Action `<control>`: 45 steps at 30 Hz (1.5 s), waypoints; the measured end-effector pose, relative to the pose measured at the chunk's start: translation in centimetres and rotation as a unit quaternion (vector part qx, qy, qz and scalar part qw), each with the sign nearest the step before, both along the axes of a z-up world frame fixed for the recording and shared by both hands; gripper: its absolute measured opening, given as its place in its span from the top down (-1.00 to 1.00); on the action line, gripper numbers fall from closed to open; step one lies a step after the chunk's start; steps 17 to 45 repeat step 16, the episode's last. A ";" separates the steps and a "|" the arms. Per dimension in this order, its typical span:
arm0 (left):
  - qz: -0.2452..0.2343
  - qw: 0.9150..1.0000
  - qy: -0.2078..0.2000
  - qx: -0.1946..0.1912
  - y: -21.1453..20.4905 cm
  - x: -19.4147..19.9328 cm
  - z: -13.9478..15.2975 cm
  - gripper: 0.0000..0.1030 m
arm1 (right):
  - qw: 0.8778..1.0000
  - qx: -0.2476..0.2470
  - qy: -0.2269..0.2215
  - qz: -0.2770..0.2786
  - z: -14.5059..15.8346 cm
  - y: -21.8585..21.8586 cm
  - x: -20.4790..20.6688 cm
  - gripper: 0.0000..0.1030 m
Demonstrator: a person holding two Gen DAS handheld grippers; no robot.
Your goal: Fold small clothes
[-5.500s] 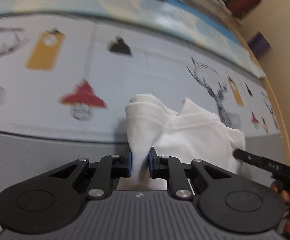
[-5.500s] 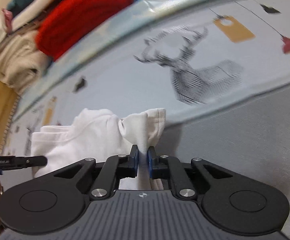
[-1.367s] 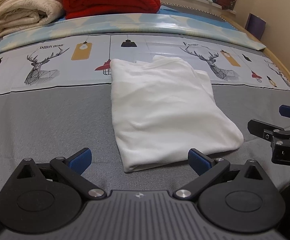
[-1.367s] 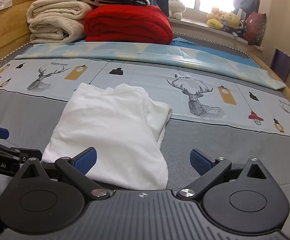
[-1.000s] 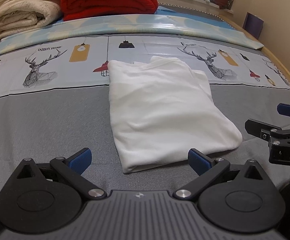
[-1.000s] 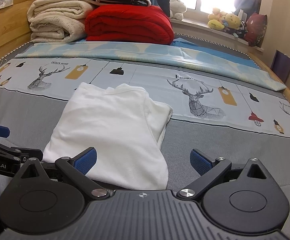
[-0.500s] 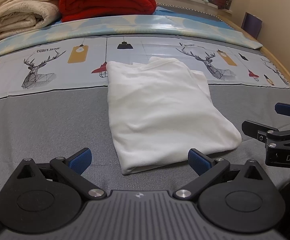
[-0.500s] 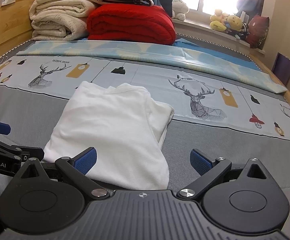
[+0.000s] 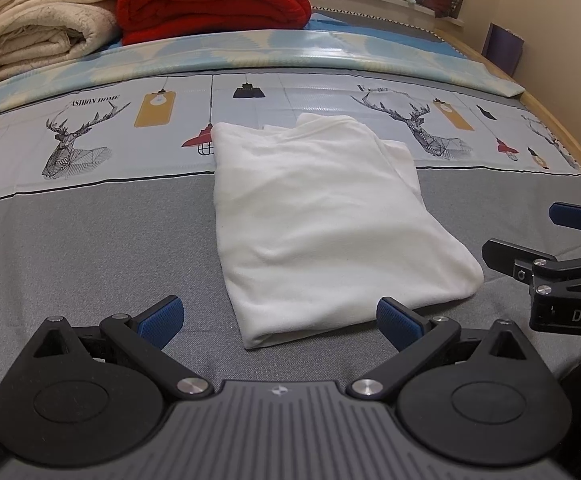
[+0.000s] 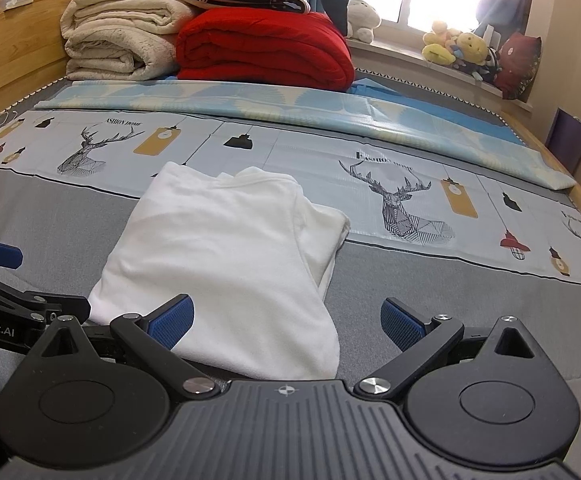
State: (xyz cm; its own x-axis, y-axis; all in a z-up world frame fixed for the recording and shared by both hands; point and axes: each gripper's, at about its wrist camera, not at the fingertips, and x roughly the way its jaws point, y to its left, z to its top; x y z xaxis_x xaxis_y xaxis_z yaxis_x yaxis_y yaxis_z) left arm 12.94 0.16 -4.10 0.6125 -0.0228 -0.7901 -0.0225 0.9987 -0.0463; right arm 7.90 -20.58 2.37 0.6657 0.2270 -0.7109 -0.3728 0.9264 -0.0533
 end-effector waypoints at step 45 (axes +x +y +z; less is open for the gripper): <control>-0.001 1.000 -0.003 0.004 0.0 -0.1 -0.1 -0.99 | 1.000 -0.002 -0.002 0.007 0.0 -0.2 0.2 -0.93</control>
